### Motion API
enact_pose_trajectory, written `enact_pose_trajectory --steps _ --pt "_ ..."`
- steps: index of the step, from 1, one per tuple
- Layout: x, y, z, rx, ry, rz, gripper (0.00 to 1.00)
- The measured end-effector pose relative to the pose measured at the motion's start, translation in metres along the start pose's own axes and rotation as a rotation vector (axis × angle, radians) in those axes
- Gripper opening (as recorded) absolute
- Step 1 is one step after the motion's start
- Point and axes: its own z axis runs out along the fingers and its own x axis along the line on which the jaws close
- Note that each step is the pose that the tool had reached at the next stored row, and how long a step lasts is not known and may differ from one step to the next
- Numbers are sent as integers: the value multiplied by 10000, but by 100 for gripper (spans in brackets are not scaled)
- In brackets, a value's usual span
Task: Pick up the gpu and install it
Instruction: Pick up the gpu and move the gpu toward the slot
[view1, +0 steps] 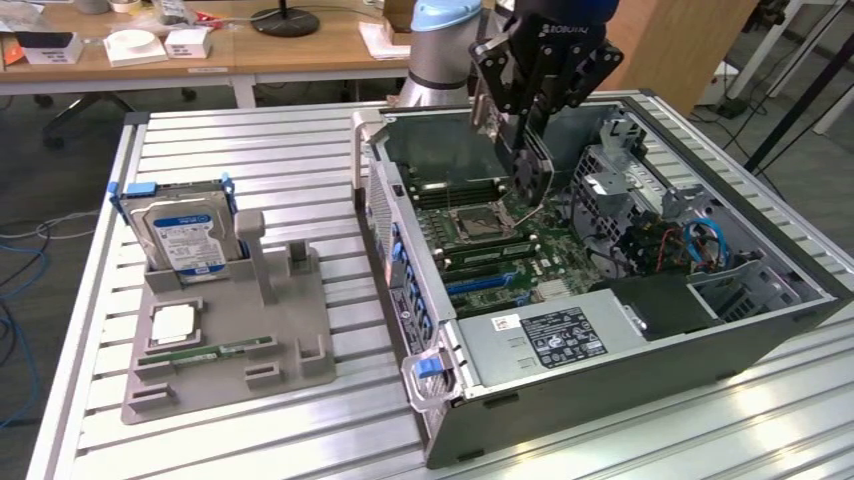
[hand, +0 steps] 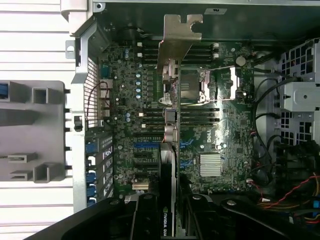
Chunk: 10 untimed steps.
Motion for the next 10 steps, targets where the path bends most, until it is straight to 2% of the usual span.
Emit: enact_pose_trajectory --steps 10 --pt "-128 3 3 -1 0 -20 26"
